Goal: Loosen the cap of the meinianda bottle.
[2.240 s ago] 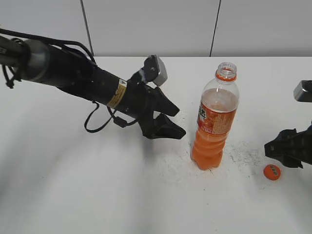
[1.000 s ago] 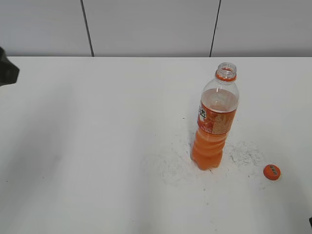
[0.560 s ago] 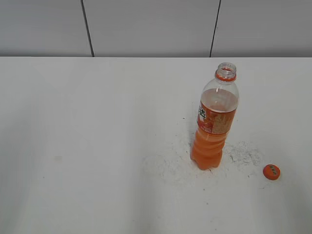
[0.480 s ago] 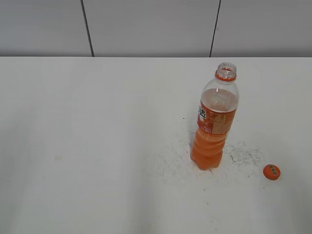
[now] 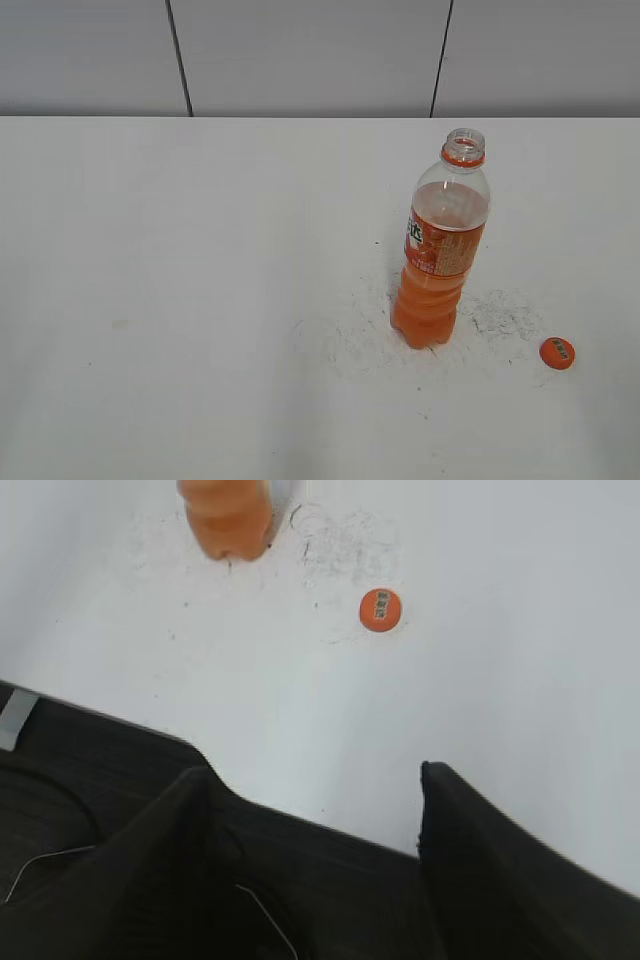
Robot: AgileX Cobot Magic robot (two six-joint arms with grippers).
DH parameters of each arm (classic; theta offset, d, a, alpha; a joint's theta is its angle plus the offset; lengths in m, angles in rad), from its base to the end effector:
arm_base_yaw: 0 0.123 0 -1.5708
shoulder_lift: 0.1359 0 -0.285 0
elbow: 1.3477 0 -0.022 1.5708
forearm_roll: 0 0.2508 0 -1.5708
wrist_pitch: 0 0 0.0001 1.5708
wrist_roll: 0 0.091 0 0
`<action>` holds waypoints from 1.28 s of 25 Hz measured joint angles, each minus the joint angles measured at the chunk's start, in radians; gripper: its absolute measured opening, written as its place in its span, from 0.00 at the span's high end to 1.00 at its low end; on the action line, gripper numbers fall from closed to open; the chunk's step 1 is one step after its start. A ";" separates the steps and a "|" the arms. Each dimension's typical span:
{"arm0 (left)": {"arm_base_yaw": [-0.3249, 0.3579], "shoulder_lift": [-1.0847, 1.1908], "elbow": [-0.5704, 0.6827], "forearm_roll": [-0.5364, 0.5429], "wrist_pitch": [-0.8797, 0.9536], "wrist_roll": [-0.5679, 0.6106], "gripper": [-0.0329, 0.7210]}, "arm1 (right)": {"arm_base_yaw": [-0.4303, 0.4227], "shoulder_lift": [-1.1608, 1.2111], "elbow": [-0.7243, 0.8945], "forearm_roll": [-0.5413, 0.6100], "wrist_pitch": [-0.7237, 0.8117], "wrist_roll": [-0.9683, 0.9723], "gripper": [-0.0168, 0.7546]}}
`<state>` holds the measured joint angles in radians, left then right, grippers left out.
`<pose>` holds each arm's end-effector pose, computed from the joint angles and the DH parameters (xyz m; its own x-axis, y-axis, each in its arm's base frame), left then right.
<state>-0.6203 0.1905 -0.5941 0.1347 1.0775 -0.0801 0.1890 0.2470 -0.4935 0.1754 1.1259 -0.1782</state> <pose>0.0195 -0.0007 0.3022 -0.4558 0.3061 -0.8358 0.4896 0.8704 0.0517 0.0256 0.0195 0.2688 -0.6614 -0.2290 -0.7142 -0.3641 0.9305 0.0389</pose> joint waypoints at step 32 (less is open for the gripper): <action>0.000 -0.066 0.062 -0.006 -0.024 0.039 0.29 | 0.000 -0.004 0.033 -0.073 -0.184 0.000 0.36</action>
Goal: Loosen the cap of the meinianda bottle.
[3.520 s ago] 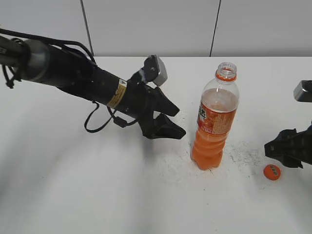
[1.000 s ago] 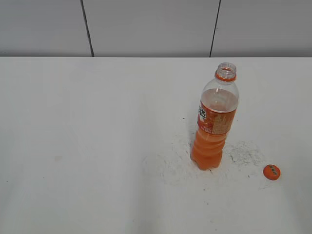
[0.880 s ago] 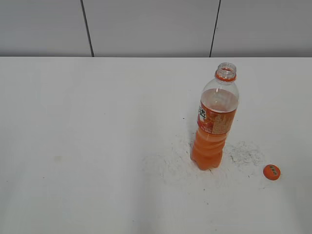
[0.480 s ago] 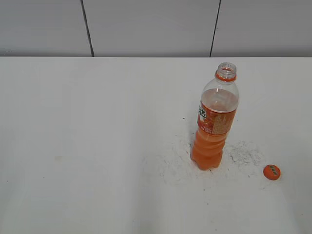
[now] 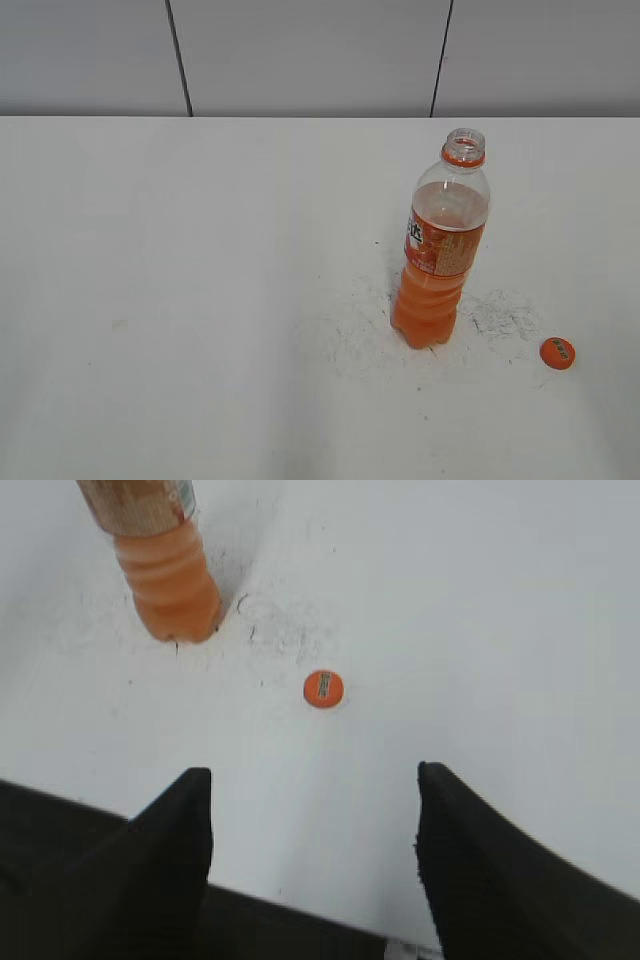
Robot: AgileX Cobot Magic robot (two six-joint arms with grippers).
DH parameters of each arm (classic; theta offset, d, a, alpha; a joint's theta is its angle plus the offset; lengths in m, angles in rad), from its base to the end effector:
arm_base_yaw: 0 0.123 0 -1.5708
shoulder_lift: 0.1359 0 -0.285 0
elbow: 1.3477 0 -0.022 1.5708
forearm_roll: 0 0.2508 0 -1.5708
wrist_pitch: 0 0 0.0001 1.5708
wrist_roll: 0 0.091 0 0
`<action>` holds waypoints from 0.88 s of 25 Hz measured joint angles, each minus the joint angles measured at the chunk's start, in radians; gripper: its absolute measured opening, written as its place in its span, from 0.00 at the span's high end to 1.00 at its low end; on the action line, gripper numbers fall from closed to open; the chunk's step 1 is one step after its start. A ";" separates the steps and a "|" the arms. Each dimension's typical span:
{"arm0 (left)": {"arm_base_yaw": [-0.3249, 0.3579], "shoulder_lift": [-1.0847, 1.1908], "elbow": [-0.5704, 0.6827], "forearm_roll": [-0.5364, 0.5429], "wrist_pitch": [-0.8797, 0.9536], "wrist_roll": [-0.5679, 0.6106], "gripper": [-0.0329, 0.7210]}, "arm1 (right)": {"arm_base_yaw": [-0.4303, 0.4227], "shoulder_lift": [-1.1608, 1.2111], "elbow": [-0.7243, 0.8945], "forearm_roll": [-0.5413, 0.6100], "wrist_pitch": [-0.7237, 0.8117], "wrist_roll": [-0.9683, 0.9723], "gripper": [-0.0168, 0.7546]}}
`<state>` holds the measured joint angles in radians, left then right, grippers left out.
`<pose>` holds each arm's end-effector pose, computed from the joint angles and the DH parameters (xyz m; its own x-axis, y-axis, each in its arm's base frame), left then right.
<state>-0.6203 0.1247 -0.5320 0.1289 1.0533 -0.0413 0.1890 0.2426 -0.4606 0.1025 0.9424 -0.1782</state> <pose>0.0155 0.0015 0.2871 -0.4174 0.3260 -0.8482 0.5100 0.8566 0.0782 0.0386 0.0151 0.2708 -0.5486 -0.2242 -0.8054 -0.3194 0.9465 -0.0459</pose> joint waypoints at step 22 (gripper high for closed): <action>0.114 -0.010 0.000 -0.001 0.000 0.000 0.36 | -0.022 -0.022 0.014 -0.008 0.143 0.000 0.36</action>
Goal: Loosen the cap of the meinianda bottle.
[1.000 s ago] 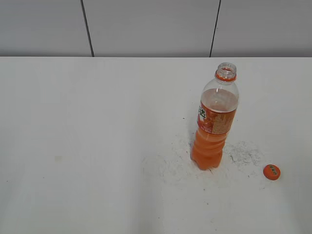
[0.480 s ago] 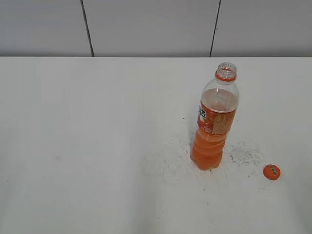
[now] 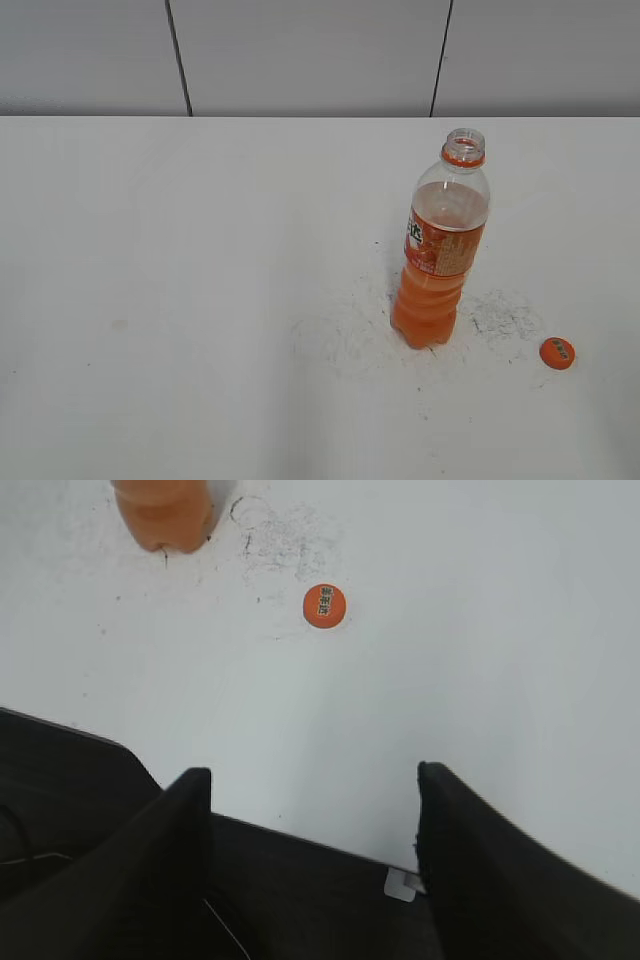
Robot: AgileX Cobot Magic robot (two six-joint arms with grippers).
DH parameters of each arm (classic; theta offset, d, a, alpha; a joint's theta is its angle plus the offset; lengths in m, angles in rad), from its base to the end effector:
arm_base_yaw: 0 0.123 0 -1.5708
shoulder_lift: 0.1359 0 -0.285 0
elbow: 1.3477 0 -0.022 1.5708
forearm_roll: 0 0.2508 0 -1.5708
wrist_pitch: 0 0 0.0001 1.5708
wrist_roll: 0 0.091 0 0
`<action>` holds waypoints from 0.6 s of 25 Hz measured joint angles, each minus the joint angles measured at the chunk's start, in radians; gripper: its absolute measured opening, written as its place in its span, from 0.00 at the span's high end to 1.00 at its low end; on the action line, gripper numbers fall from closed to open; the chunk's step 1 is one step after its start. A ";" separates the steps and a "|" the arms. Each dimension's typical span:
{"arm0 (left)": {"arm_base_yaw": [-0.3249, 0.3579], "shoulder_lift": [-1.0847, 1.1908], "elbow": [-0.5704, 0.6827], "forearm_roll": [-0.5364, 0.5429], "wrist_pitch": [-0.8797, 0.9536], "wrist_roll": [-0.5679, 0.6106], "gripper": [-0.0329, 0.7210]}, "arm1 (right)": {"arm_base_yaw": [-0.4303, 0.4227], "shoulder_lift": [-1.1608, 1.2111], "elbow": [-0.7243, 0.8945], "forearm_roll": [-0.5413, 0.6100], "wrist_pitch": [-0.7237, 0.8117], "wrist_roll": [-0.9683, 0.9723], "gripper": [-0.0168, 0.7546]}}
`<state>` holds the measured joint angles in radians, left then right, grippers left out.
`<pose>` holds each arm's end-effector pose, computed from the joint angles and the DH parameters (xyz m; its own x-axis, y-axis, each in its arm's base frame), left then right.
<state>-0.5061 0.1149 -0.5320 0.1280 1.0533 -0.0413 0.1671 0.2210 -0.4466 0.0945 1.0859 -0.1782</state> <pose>0.0138 0.0039 0.2872 -0.4448 0.2718 -0.8534 0.4088 0.9094 0.0766 0.0281 0.0124 0.2574 -0.6511 -0.2449 -0.7184 -0.3146 0.9485 -0.0382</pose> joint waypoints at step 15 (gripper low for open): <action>0.464 -0.120 0.000 0.005 0.000 0.000 0.38 | -0.169 -0.227 0.000 0.059 0.000 0.000 0.36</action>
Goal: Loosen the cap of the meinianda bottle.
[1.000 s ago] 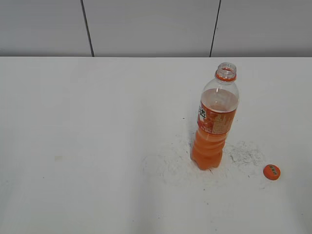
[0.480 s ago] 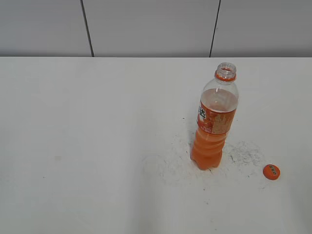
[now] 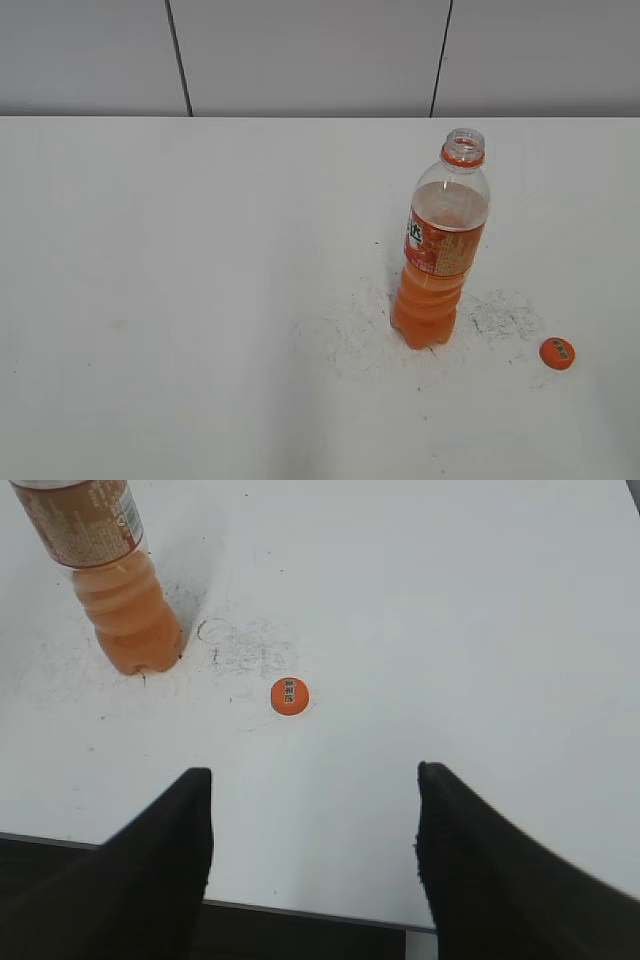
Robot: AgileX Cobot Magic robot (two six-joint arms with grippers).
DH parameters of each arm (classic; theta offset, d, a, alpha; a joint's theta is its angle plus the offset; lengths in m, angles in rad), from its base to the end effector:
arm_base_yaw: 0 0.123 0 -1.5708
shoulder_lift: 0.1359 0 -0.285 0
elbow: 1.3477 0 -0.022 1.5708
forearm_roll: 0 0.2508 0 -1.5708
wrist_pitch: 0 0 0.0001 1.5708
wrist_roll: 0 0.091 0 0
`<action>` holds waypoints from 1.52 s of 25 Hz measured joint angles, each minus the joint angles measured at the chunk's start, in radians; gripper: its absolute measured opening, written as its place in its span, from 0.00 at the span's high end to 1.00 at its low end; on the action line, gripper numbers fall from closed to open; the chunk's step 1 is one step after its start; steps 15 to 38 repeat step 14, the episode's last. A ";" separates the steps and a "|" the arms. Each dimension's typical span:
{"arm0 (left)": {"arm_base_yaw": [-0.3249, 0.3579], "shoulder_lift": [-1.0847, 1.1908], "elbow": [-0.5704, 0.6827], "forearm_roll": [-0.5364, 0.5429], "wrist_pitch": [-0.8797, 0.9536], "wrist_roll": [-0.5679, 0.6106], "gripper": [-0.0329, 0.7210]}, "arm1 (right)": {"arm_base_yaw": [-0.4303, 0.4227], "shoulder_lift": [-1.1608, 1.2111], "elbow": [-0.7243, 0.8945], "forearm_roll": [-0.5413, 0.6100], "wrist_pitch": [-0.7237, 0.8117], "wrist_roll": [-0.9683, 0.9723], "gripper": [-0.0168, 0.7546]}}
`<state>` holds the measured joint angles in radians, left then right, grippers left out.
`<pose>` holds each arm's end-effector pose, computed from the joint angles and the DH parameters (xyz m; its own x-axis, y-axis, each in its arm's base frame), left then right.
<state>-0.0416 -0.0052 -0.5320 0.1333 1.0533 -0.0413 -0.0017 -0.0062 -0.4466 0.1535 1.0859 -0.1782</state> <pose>-0.0092 0.0109 0.2872 -0.4135 0.0420 -0.9095 -0.0535 0.9961 0.0703 -0.0015 0.0123 0.2612 -0.5000 -0.1042 -0.8597 -0.1682 0.9855 -0.0216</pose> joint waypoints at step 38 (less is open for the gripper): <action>0.049 0.000 0.000 0.000 0.000 0.000 0.38 | 0.000 0.000 0.000 0.022 0.000 0.000 0.36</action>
